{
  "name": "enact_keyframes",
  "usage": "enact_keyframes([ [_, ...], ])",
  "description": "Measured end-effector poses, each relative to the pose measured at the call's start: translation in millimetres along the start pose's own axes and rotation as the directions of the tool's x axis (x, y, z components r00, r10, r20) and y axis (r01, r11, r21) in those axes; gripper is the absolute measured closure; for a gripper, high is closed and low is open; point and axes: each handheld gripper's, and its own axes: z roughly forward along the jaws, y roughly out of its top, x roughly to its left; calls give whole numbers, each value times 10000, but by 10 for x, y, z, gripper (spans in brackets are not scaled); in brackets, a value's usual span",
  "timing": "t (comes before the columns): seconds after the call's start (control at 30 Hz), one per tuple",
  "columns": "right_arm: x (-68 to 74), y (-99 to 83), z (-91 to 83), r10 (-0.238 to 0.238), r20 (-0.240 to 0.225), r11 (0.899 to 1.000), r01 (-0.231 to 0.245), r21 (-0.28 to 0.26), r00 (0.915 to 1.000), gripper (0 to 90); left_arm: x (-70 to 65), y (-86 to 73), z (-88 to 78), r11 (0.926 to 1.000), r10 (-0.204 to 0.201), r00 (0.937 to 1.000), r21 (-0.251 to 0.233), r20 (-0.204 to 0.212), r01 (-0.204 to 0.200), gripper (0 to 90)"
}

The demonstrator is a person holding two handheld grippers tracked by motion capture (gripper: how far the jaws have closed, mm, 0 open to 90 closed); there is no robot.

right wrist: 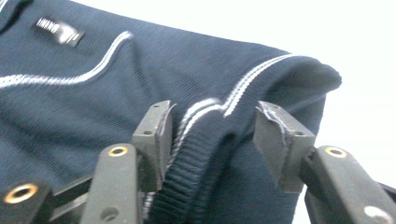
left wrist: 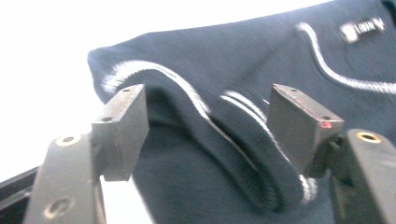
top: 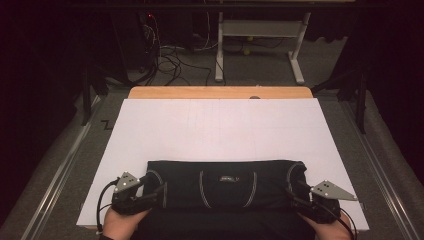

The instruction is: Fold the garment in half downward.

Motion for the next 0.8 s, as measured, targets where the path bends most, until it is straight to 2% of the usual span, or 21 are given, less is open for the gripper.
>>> enact_keyframes([
  [0.03, -58, 26, -1, 175, 197, 9997, -172, -154, 9997, 415, 49, 16, -6, 9997, -223, 9997, -76, -71, 222, 246],
  [0.07, -58, 26, -1, 175, 197, 9997, -172, -154, 9997, 415, 110, 37, -9, 9989, -453, 9989, -132, -91, 452, 246],
  [0.1, -106, 66, 28, 361, 288, 9991, -354, -252, 9989, 389, 231, 88, 39, 9960, -879, 9961, -165, -63, 878, 240],
  [0.13, -106, 66, 28, 361, 288, 9991, -354, -252, 9989, 389, 231, 88, 39, 9960, -879, 9961, -165, -63, 878, 225],
  [0.2, -174, 132, 56, 687, 396, 9967, -669, -456, 9969, 383, 352, 138, 168, 9930, -1172, 9930, 95, -140, 1174, 223],
  [0.27, -195, 153, 48, 778, 380, 9957, -757, -539, 9962, 375, 378, 149, 202, 9919, -1253, 9920, 188, -146, 1255, 222],
  [0.33, -230, 190, 43, 829, 666, 9948, -786, -643, 9943, 355, 415, 177, 275, 9896, -1379, 9904, 390, -90, 1381, 208],
  [0.37, -282, 226, 98, 887, 1002, 9951, -839, -517, 9910, 321, 429, 193, 315, 9885, -1428, 9897, 485, -107, 1432, 199],
  [0.4, -282, 226, 98, 887, 1002, 9951, -839, -517, 9910, 321, 439, 210, 353, 9882, -1407, 9899, 595, -172, 1415, 199],
  [0.43, -367, 254, 217, 1131, 1121, 9936, -1119, -162, 9872, 254, 456, 240, 427, 9867, -1374, 9897, 822, -411, 1404, 175],
  [0.5, -450, 279, 355, 1523, 1150, 9871, -1568, 314, 9816, 192, 466, 247, 461, 9850, -1418, 9890, 931, -411, 1451, 172],
  [0.53, -450, 279, 355, 1523, 1150, 9871, -1568, 314, 9816, 192, 474, 249, 490, 9832, -1460, 9886, 1049, -358, 1491, 172],
  [0.57, -471, 291, 407, 1547, 1299, 9857, -1619, 472, 9794, 193, 468, 254, 502, 9844, -1395, 9895, 1023, -387, 1428, 173],
  [0.63, -488, 309, 483, 1532, 1428, 9834, -1650, 750, 9778, 219, 445, 280, 523, 9844, -1229, 9913, 1212, -468, 1278, 175],
  [0.67, -487, 320, 553, 1510, 1292, 9790, -1664, 1179, 9801, 282, 418, 293, 538, 9844, -1088, 9925, 1325, -563, 1155, 197],
  [0.7, -487, 320, 553, 1510, 1292, 9790, -1664, 1179, 9801, 282, 400, 298, 546, 9849, -946, 9935, 1393, -630, 1026, 197],
  [0.73, -457, 308, 599, 1397, 1036, 9754, -1549, 1569, 9848, 348, 369, 301, 556, 9858, -738, 9947, 1456, -722, 837, 264],
  [0.77, -457, 308, 599, 1397, 1036, 9754, -1549, 1569, 9848, 348, 338, 301, 563, 9869, -493, 9961, 1500, -738, 599, 264],
  [0.8, -436, 303, 601, 1354, 1032, 9769, -1501, 1519, 9854, 393, 306, 304, 572, 9865, -315, 9960, 1574, -833, 444, 304],
])
